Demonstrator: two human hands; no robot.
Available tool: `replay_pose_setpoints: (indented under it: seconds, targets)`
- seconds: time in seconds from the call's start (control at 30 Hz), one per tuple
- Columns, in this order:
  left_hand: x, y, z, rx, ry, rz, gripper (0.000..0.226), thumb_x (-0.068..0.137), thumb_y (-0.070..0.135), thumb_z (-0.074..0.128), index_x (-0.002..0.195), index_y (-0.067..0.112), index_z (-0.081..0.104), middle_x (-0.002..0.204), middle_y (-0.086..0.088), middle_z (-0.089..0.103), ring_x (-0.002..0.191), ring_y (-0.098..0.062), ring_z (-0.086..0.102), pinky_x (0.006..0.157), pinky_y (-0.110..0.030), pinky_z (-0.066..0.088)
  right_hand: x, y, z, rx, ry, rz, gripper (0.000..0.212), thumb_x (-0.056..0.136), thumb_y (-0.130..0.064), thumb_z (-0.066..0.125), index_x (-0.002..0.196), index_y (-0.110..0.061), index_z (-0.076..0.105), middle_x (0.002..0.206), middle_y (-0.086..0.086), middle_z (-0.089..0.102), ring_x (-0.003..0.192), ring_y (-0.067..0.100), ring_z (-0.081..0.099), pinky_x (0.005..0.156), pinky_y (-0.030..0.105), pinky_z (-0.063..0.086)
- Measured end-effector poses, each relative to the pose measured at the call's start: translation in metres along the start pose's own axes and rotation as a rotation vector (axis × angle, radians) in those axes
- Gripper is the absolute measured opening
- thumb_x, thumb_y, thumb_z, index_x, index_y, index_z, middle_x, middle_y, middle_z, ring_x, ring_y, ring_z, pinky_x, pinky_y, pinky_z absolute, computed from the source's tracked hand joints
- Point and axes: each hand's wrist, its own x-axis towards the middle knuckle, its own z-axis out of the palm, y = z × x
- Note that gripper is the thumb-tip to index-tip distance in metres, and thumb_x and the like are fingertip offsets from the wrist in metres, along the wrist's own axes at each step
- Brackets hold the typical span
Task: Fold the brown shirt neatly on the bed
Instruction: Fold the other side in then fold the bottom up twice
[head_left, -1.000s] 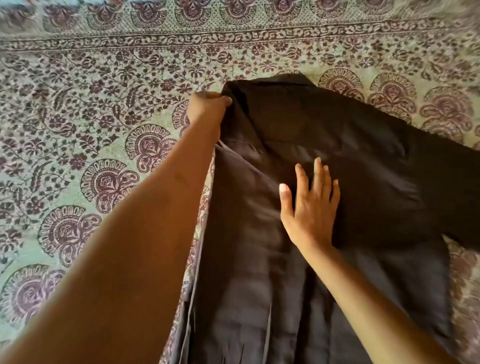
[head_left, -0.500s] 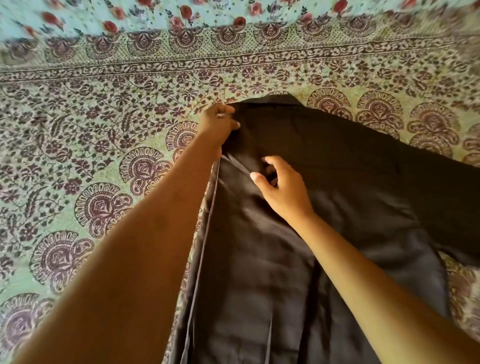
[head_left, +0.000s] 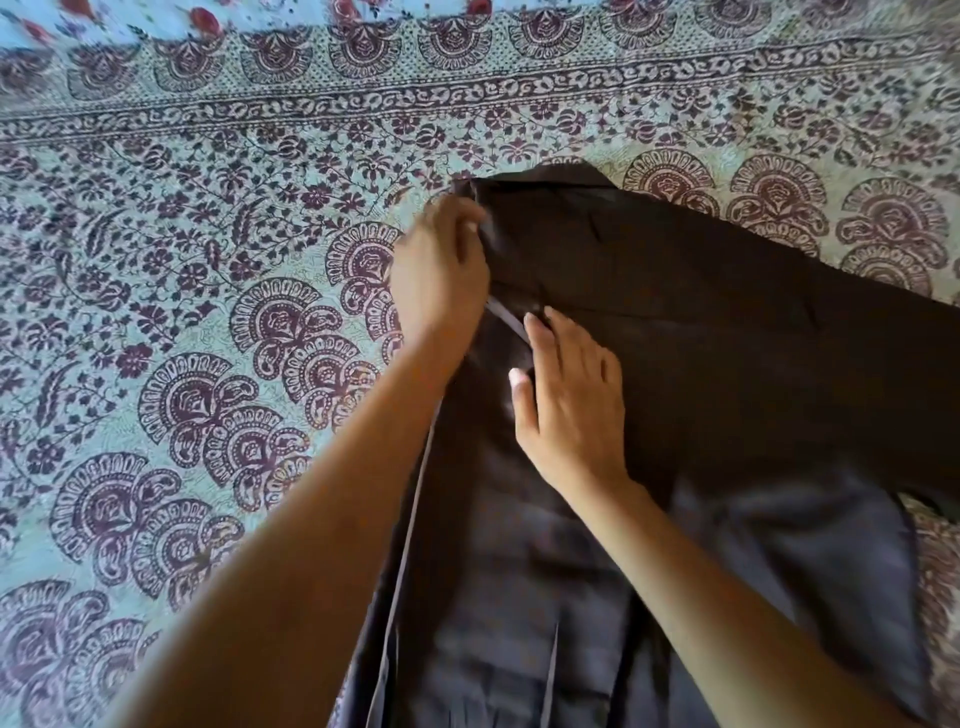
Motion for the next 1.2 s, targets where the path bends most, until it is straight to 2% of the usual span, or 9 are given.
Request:
replay_pose_setpoints:
  seconds: [0.1, 0.2, 0.3, 0.47, 0.67, 0.87, 0.97, 1.1, 1.2]
  targets:
    - [-0.053, -0.018, 0.000, 0.150, -0.253, 0.175, 0.036, 0.090, 0.023, 0.038, 0.119, 0.018, 0.059, 0.124, -0.003, 0.061, 0.112, -0.020, 0.056, 0.093, -0.033, 0.038, -0.003, 0.008, 0.008, -0.013, -0.110, -0.003, 0.053, 0.091, -0.036, 0.029, 0.139, -0.015, 0.041, 0.147, 0.009, 0.038, 0.134, 0.025, 0.036, 0.109, 0.043, 0.024]
    - [-0.061, -0.054, 0.003, 0.446, -0.478, 0.194, 0.057, 0.091, 0.049, 0.022, 0.146, 0.032, 0.022, 0.156, 0.004, 0.019, 0.144, -0.017, 0.017, 0.114, -0.043, 0.011, -0.001, 0.026, 0.005, -0.015, -0.185, -0.071, 0.056, 0.092, -0.038, 0.023, 0.144, -0.018, 0.031, 0.151, 0.006, 0.030, 0.139, 0.023, 0.028, 0.113, 0.042, 0.016]
    - [-0.048, -0.060, 0.006, 0.511, -0.546, 0.157, 0.056, 0.095, 0.053, 0.024, 0.147, 0.038, 0.010, 0.158, 0.005, 0.007, 0.146, -0.017, 0.005, 0.116, -0.049, 0.000, 0.001, 0.040, -0.003, -0.122, -0.221, -0.033, 0.058, 0.093, -0.042, 0.017, 0.146, -0.021, 0.025, 0.154, 0.006, 0.022, 0.142, 0.024, 0.020, 0.114, 0.043, 0.009]
    - [-0.032, -0.039, 0.005, 0.535, -0.422, 0.184, 0.050, 0.097, 0.043, 0.025, 0.145, 0.031, 0.026, 0.158, 0.002, 0.010, 0.145, -0.020, 0.007, 0.114, -0.048, -0.002, -0.021, 0.025, -0.017, -0.138, -0.172, -0.030, 0.062, 0.092, -0.038, 0.029, 0.145, -0.008, 0.025, 0.153, 0.014, 0.020, 0.142, 0.026, 0.020, 0.114, 0.042, 0.011]
    - [0.003, -0.042, 0.029, 0.473, -0.657, 0.085, 0.052, 0.100, 0.041, 0.020, 0.149, 0.027, 0.008, 0.158, 0.009, 0.000, 0.145, -0.012, -0.003, 0.117, -0.041, -0.005, -0.050, 0.016, -0.009, -0.110, -0.266, -0.095, 0.063, 0.093, -0.041, 0.028, 0.147, -0.009, 0.022, 0.154, 0.010, 0.019, 0.141, 0.021, 0.022, 0.115, 0.039, 0.017]
    - [0.051, -0.038, 0.027, 0.566, -0.660, -0.066, 0.055, 0.100, 0.041, 0.018, 0.150, 0.023, 0.006, 0.159, 0.004, -0.001, 0.146, -0.017, -0.002, 0.116, -0.046, -0.005, -0.048, 0.015, -0.007, -0.184, -0.287, -0.092, 0.067, 0.092, -0.044, 0.027, 0.147, -0.006, 0.019, 0.154, 0.016, 0.015, 0.143, 0.026, 0.017, 0.116, 0.041, 0.011]
    - [0.015, -0.026, 0.006, 0.451, -0.532, 0.058, 0.054, 0.100, 0.040, 0.020, 0.149, 0.021, 0.011, 0.158, 0.004, 0.002, 0.145, -0.014, 0.001, 0.117, -0.043, -0.003, -0.047, 0.015, -0.008, -0.183, -0.294, -0.077, 0.070, 0.091, -0.045, 0.028, 0.146, -0.004, 0.018, 0.153, 0.018, 0.016, 0.142, 0.028, 0.017, 0.115, 0.040, 0.011]
    - [-0.090, -0.034, -0.027, 0.398, -0.664, 0.289, 0.060, 0.092, 0.049, 0.014, 0.147, 0.027, 0.021, 0.157, 0.006, 0.015, 0.145, -0.013, 0.011, 0.115, -0.040, 0.006, -0.047, 0.016, -0.008, -0.168, -0.309, -0.066, 0.070, 0.091, -0.045, 0.026, 0.146, -0.003, 0.018, 0.154, 0.017, 0.016, 0.143, 0.026, 0.016, 0.116, 0.039, 0.010]
    - [-0.109, -0.062, -0.047, 0.515, -0.593, 0.078, 0.060, 0.091, 0.049, 0.016, 0.148, 0.029, 0.019, 0.157, 0.009, 0.013, 0.145, -0.014, 0.010, 0.115, -0.044, 0.003, -0.047, 0.013, -0.010, -0.134, -0.321, -0.063, 0.068, 0.091, -0.044, 0.022, 0.146, -0.004, 0.018, 0.155, 0.015, 0.015, 0.143, 0.024, 0.013, 0.117, 0.039, 0.010]
